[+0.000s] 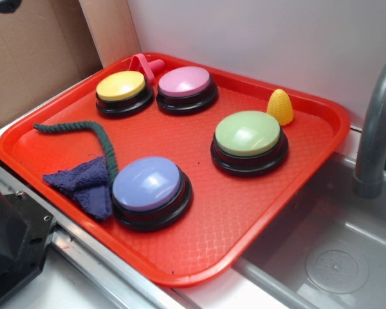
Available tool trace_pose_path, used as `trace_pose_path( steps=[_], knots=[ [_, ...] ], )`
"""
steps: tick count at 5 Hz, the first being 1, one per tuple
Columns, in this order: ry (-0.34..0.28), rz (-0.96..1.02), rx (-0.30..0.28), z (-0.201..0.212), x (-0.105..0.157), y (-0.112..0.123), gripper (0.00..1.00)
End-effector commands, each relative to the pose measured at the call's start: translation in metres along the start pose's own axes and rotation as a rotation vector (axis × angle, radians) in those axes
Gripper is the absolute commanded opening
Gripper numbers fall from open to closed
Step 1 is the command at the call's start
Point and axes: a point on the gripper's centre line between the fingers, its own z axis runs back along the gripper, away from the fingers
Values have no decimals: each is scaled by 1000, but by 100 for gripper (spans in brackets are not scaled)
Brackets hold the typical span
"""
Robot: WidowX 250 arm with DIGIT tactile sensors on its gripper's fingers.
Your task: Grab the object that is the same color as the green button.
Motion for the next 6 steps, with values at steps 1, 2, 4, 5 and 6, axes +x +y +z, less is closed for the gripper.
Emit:
trace_pose_path(
  steps=[1,2,4,5,6],
  knots=[
    [0,0,0,0,0,0,100],
    [-17,228,-37,-23,19,14,100],
    [-135,719,-14,-88,47,45,100],
    [-148,912,65,-121,54,60,100],
    [-160,997,80,-157,62,69,100]
  ],
)
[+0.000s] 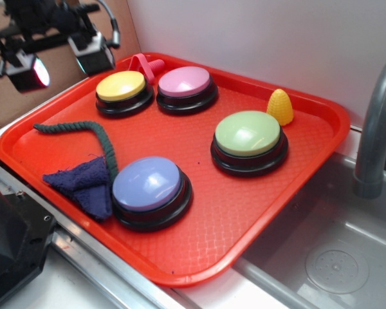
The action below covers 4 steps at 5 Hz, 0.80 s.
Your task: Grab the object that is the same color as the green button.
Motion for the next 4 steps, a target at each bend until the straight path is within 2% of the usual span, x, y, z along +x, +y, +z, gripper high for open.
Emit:
trace_pose_path(
  steps=[1,3,4],
  knots=[
    [-48,103,30,-57,17,6,100],
    [-23,134,3,-91,25,11,100],
    [-12,122,17,-100,27,11,100]
  ],
)
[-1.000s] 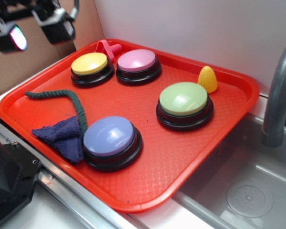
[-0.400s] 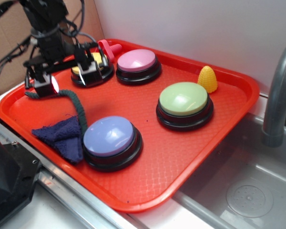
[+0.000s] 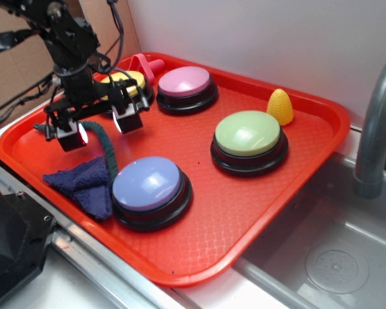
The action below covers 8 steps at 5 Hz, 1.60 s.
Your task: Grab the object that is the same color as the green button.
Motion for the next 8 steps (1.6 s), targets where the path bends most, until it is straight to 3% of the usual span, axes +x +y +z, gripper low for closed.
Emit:
trace_pose_path(
  steps=[1,2,3,6,7,8],
  knots=[
    [-5,-19,-4,-7,8,4,100],
    [-24,-22,2,-8,9,3,10],
    [-27,-20,0,-8,8,3,2],
    [-25,-72,-40,1,9,0,0],
    [-46,-143,-70,21,9,-8,0],
    [-57,-278,-51,70,14,-24,0]
  ],
)
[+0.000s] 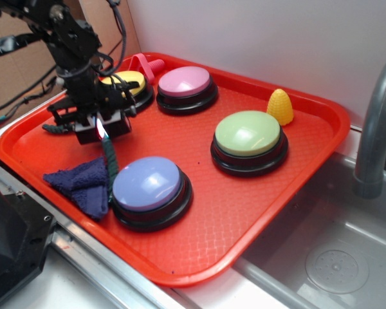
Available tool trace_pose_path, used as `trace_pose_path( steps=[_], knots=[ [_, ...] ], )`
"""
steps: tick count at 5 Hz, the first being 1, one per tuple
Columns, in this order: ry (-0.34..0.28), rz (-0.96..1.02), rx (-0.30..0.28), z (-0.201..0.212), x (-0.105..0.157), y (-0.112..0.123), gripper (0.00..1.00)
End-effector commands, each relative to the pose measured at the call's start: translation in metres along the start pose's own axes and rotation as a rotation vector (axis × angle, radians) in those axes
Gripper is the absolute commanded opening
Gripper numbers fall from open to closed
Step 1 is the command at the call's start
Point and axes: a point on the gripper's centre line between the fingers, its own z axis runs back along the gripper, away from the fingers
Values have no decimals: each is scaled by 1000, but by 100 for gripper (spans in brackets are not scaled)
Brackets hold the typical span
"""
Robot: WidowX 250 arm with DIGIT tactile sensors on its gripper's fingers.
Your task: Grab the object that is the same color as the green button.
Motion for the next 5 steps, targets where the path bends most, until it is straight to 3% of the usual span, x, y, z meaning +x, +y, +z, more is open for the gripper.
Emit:
trace_pose_path(
  steps=[1,2,3,4,5],
  knots=[
    [3,-372,-6,103,15,-31,0],
    [15,-576,31,129,6,-46,0],
    [45,-728,-16,157,-2,-46,0],
    [22,-769,-56,165,-5,-40,0],
    [25,-779,-40,165,-4,-37,0]
  ],
)
